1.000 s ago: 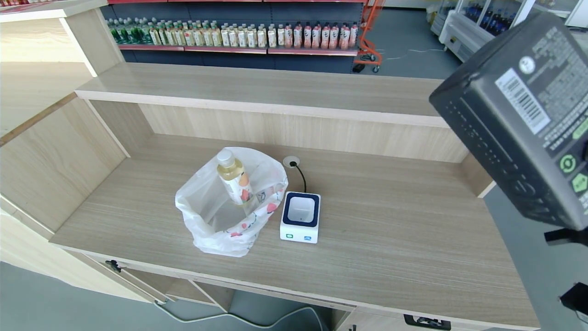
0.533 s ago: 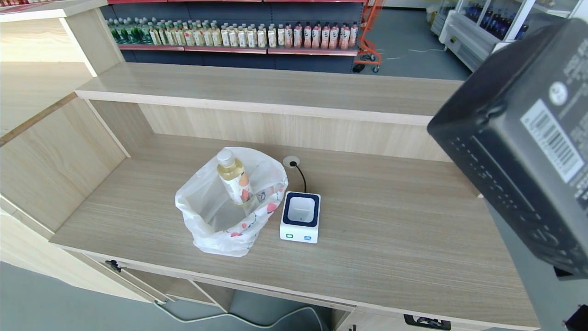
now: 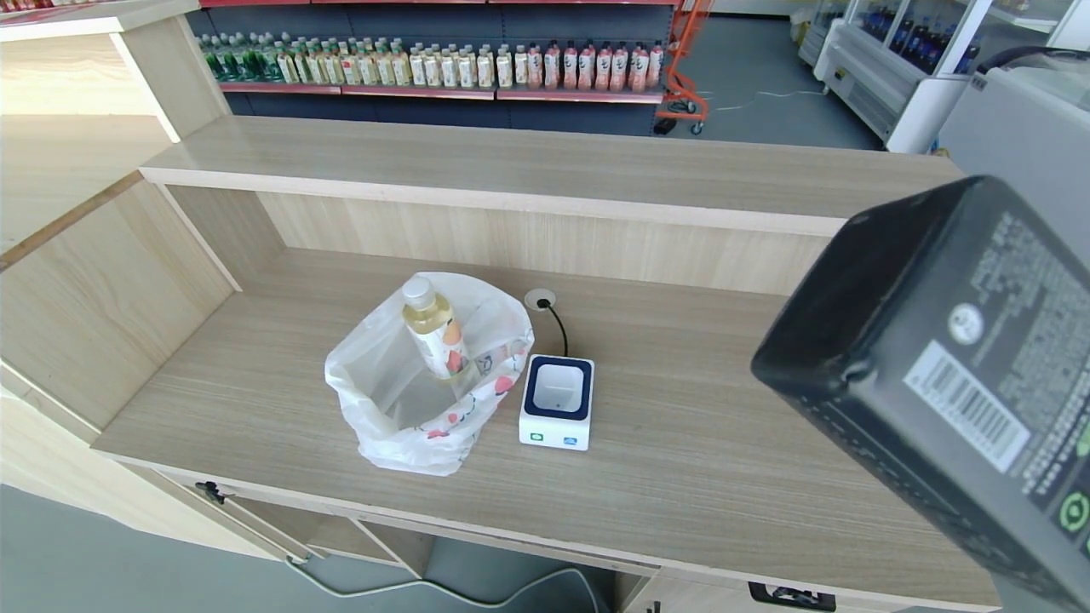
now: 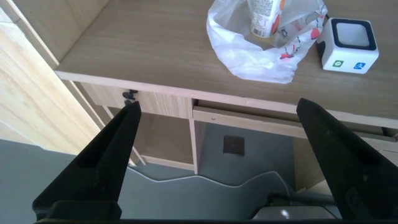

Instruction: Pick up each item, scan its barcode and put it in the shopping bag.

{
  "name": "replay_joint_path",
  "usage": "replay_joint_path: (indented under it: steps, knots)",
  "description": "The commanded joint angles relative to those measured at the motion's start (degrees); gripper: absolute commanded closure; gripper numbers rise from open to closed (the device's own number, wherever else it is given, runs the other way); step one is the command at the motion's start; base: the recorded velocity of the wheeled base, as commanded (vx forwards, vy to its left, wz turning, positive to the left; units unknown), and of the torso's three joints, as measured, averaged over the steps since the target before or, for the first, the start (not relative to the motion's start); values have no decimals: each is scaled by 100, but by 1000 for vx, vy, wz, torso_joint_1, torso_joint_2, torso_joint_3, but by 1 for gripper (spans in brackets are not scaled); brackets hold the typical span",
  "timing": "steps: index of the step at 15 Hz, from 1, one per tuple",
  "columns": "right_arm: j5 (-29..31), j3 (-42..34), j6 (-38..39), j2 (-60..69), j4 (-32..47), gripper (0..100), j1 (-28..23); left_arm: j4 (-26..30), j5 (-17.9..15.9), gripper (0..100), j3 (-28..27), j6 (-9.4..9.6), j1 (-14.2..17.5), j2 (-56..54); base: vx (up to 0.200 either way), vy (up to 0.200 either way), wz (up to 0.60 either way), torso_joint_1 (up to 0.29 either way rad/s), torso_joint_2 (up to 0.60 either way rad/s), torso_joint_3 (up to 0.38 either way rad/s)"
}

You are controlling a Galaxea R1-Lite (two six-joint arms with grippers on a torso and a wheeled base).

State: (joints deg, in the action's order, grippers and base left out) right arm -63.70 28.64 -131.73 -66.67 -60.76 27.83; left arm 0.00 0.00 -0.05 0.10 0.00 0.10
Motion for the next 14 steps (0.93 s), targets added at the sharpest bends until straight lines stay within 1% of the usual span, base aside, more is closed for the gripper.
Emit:
replay_joint_path:
  steps: [1, 6, 14]
  knots:
    - [-2, 19, 7, -48, 3, 100, 38, -9, 0, 0, -4, -1, 0, -1, 0, 0, 0, 0, 0, 0]
    - [-11, 10, 25, -30, 433, 100, 267, -9, 0, 0, 5, -1, 0, -1, 0, 0, 0, 0, 0, 0]
    - [-11, 2, 34, -21, 442, 100, 311, -9, 0, 0, 5, -1, 0, -1, 0, 0, 0, 0, 0, 0]
